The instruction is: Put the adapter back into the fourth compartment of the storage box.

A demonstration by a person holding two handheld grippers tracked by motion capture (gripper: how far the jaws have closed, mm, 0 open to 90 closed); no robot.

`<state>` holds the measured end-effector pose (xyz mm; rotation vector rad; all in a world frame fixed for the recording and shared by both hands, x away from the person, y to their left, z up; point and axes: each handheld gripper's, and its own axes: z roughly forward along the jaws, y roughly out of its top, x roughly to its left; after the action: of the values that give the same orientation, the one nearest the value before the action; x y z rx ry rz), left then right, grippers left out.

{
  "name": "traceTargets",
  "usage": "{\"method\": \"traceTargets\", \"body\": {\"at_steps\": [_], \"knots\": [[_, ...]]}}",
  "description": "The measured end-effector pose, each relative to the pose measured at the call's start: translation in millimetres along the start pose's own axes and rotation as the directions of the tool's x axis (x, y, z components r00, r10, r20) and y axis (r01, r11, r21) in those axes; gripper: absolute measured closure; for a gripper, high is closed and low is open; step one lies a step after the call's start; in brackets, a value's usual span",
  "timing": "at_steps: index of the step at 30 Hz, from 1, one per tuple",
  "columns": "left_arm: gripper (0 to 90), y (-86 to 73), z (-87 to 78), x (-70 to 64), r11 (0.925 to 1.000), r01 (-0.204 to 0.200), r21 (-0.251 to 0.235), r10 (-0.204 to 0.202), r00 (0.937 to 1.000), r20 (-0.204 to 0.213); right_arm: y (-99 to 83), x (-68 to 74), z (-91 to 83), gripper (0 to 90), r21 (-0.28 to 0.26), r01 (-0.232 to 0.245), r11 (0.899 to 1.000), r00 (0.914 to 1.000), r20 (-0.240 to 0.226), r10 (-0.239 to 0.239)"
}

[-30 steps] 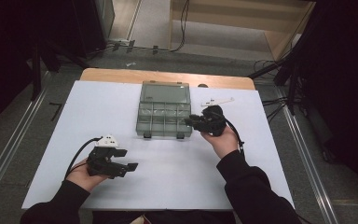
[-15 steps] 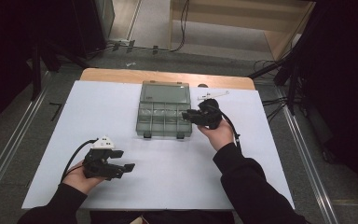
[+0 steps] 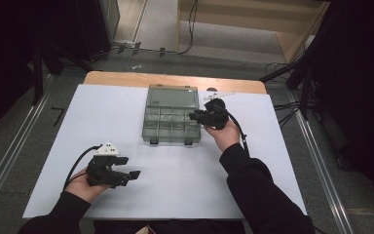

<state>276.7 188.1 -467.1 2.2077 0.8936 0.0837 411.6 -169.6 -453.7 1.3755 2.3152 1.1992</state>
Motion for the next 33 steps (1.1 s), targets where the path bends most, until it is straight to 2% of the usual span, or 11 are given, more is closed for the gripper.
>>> {"method": "traceTargets", "body": {"at_steps": [16, 25, 27, 30, 31, 33], "knots": [[29.2, -0.3, 0.4, 0.7, 1.0, 0.002, 0.001, -0.002, 1.0, 0.002, -0.4, -12.7, 26.7, 65.7, 0.006, -0.023, 1.0, 0.9987, 0.046, 0.023], [29.2, -0.7, 1.1, 0.9, 1.0, 0.001, 0.001, -0.001, 1.0, 0.0, -1.4, -16.1, 32.2, 65.2, 0.008, -0.026, 1.0, 0.9982, 0.053, 0.026], [29.2, -0.6, 0.8, 1.2, 1.0, 0.001, 0.003, -0.001, 1.0, -0.001, -1.5, -16.2, 33.0, 59.9, 0.0, -0.022, 1.0, 0.9987, 0.046, 0.022], [29.2, -0.7, 0.4, 1.5, 1.0, 0.004, 0.001, -0.004, 1.0, -0.001, -1.1, -14.6, 32.0, 57.1, -0.002, -0.014, 1.0, 0.9989, 0.045, 0.015], [29.1, -0.6, 0.3, 1.6, 1.0, 0.005, -0.003, -0.005, 1.0, -0.002, -0.5, -12.2, 29.8, 52.7, -0.008, 0.011, 1.0, 0.9987, 0.05, -0.01], [29.1, 0.8, -0.4, 2.6, 0.9999, -0.002, -0.012, 0.002, 1.0, -0.004, -0.1, -10.2, 28.3, 47.5, -0.014, 0.018, 1.0, 0.9987, 0.047, -0.017]]}}
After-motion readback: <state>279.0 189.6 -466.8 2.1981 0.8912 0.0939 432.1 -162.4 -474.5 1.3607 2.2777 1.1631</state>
